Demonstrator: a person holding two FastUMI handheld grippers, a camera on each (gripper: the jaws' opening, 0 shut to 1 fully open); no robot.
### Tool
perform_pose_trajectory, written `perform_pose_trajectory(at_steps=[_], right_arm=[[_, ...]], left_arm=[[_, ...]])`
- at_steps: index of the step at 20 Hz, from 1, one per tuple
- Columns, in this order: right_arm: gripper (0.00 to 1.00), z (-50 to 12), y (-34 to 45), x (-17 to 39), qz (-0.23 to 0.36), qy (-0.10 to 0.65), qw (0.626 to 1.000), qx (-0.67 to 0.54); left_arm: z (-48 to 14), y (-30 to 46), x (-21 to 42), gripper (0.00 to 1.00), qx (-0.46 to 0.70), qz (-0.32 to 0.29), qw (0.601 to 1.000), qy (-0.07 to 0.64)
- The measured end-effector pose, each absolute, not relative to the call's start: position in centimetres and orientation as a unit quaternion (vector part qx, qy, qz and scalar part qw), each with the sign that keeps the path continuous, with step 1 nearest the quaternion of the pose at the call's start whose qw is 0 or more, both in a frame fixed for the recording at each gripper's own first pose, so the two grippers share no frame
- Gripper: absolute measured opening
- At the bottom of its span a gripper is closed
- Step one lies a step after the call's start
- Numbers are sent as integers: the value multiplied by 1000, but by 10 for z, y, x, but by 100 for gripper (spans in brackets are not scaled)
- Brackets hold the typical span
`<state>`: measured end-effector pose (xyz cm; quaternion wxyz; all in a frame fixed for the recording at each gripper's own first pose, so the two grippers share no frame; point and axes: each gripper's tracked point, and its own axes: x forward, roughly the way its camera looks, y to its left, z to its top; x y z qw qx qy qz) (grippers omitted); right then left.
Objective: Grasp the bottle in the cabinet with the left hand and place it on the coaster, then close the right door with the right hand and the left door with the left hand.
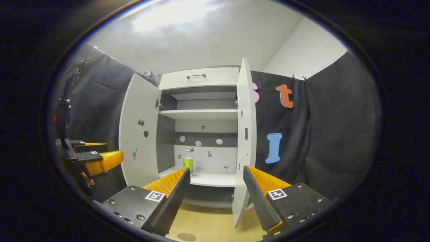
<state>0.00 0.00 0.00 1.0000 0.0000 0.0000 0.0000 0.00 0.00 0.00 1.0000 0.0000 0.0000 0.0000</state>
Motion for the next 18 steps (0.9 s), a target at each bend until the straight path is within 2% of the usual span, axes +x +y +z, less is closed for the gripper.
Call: perform_pose_trajectory(at_steps=[5,11,12,14,15,17,18], right_arm=[[93,3,23,9,25,-15,1000,4],[98,0,31,34,20,-6,1000,21],[95,-3,29,40,17,-2,1000,18],[98,-9,24,50,5,3,1000,8],[92,-12,24,55,2,3,1000,4],[92,-16,27,66,3,2,1000,1],[95,-18,27,72,2,4,1000,0]], left_arm=[[-2,10,11,97,-5,3,1000,3],[-15,21,37,97,-10,-13,1000,10],[-20,20,42,97,-11,-18,1000,13],[-31,16,56,97,-14,-32,999,17],[-36,15,64,97,-14,-35,999,19],[-47,13,84,97,-15,-42,999,28],[-50,11,95,97,-18,-46,998,30]])
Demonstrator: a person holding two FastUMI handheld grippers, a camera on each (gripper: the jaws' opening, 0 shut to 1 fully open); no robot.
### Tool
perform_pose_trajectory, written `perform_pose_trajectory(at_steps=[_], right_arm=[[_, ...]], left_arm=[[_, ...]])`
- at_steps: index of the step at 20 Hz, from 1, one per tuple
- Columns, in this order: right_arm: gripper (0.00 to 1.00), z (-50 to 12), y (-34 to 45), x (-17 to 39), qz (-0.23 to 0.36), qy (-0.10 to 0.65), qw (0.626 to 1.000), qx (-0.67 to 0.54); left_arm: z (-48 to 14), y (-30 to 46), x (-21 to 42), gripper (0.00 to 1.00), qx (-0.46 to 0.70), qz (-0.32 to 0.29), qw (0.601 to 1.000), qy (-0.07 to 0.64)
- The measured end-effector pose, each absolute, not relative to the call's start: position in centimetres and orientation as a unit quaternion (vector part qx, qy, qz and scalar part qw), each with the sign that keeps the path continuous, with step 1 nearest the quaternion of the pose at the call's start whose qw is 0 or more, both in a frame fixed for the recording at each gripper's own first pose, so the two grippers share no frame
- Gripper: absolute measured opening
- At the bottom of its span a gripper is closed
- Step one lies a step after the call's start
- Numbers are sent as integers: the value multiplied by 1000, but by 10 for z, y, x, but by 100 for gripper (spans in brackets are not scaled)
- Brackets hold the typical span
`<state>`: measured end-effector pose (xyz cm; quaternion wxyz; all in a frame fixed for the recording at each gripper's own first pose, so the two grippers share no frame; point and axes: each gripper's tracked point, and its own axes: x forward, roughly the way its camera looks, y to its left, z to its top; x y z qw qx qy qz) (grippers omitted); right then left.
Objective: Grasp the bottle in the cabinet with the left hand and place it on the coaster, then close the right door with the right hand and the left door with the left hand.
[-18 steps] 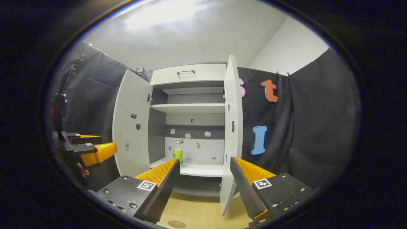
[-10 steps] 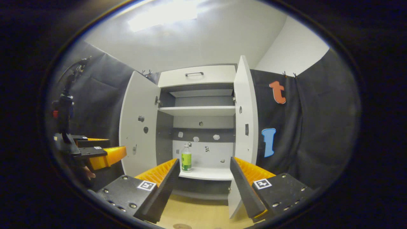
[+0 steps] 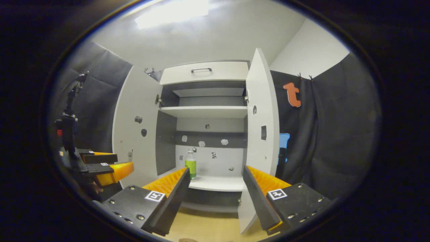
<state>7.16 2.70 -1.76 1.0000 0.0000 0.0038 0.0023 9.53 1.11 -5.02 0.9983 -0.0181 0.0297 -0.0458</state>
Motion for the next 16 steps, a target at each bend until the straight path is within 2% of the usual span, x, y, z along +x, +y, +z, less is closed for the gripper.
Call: perform_pose_trajectory(at_steps=[10,16], right_arm=[[93,-30,7,115,-21,10,1000,4],[95,-35,5,125,-1,-2,1000,7]], left_arm=[[-84,-14,227,97,-44,-72,996,25],[-117,-37,306,95,-78,-91,992,37]])
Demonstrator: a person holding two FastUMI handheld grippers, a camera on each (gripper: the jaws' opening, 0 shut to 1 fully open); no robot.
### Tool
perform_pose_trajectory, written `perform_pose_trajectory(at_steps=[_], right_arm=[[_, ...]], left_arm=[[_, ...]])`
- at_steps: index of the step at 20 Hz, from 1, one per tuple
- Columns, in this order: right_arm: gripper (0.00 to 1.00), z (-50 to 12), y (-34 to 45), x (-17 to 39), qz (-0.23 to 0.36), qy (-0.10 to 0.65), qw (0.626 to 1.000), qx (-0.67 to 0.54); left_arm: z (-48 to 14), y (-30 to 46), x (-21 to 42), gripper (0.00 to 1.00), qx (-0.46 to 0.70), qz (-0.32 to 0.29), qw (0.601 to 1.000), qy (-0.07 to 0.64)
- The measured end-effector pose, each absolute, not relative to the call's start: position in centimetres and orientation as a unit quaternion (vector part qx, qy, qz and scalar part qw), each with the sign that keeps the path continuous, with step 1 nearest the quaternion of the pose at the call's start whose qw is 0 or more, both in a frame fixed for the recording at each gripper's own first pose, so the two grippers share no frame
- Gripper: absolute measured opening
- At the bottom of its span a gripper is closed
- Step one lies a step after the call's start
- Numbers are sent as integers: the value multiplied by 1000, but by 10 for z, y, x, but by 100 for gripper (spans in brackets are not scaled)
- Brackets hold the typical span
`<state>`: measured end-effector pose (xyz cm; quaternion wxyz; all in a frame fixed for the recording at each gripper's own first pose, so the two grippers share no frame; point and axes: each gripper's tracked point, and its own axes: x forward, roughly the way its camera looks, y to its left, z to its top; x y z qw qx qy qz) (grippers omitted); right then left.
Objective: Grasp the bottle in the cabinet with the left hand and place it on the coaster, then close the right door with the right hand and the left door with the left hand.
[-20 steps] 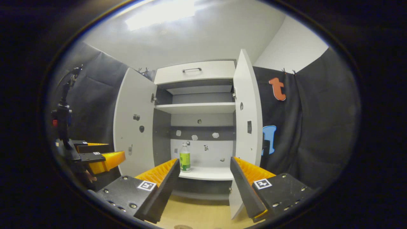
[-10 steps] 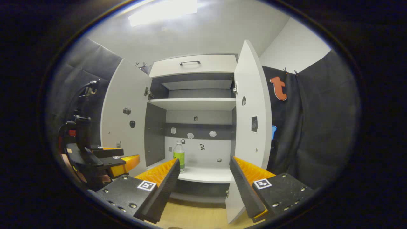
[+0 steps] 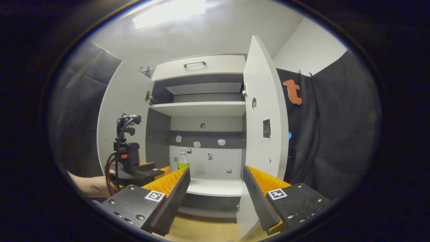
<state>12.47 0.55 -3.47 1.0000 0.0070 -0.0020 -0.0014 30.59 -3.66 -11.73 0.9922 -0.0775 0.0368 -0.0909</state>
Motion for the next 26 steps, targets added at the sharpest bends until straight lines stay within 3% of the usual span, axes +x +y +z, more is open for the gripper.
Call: perform_pose_trajectory(at_steps=[15,16,17,26], right_arm=[[93,-50,-44,103,-63,18,997,-36],[93,-50,-44,101,-62,19,997,-39],[93,-51,-45,99,-62,19,997,-41],[96,-51,-29,79,-41,20,999,-10]], left_arm=[[-155,-63,454,96,-41,-100,992,59],[-153,-61,450,92,-40,-97,993,62],[-151,-61,450,79,-46,-96,992,60],[-94,-56,365,79,-41,-115,992,21]])
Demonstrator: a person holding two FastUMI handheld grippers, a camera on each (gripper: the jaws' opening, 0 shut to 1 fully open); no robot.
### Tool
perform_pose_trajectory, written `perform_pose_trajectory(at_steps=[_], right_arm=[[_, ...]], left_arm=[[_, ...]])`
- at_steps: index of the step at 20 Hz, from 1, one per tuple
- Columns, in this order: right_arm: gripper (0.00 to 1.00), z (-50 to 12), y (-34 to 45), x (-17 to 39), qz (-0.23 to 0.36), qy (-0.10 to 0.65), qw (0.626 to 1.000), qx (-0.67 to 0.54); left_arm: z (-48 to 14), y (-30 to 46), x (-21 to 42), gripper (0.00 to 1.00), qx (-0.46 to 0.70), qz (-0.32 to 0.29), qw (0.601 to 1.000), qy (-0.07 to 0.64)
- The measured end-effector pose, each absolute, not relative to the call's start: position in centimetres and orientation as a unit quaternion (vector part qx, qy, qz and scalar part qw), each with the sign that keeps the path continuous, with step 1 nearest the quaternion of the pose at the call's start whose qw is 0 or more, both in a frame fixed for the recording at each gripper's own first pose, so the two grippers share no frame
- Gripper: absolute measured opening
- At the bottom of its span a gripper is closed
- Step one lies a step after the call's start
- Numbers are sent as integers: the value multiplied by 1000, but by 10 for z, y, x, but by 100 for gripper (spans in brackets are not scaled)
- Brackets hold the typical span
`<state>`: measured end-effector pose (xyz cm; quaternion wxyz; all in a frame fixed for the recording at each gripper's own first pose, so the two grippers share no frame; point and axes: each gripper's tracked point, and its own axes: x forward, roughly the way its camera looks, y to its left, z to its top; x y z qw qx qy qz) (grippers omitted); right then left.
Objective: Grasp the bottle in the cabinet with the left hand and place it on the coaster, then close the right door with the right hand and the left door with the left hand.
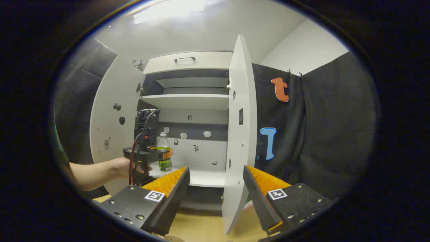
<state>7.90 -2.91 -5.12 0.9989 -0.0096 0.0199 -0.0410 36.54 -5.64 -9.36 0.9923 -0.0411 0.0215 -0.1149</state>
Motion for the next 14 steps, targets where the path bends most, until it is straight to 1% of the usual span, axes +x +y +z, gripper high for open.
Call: perform_pose_trajectory(at_steps=[3,7,8,9,10,11,14], right_arm=[[96,-50,-18,66,-24,18,999,-12],[96,-49,1,48,2,18,1000,-5],[94,-48,5,43,8,18,1000,-4],[94,-49,9,39,14,18,1000,-2],[94,-49,12,34,20,18,1000,1],[96,-49,15,34,27,18,999,4],[96,-51,21,19,37,21,999,8]], left_arm=[[-77,-47,330,79,-13,-107,994,12],[-65,-40,280,79,-15,-106,994,13],[-64,-40,269,79,-16,-107,994,13],[-61,-40,256,79,-16,-108,994,10],[-61,-40,244,79,-17,-109,994,7],[-61,-40,231,79,-20,-109,994,6],[-77,-49,198,79,-27,-122,992,18]])
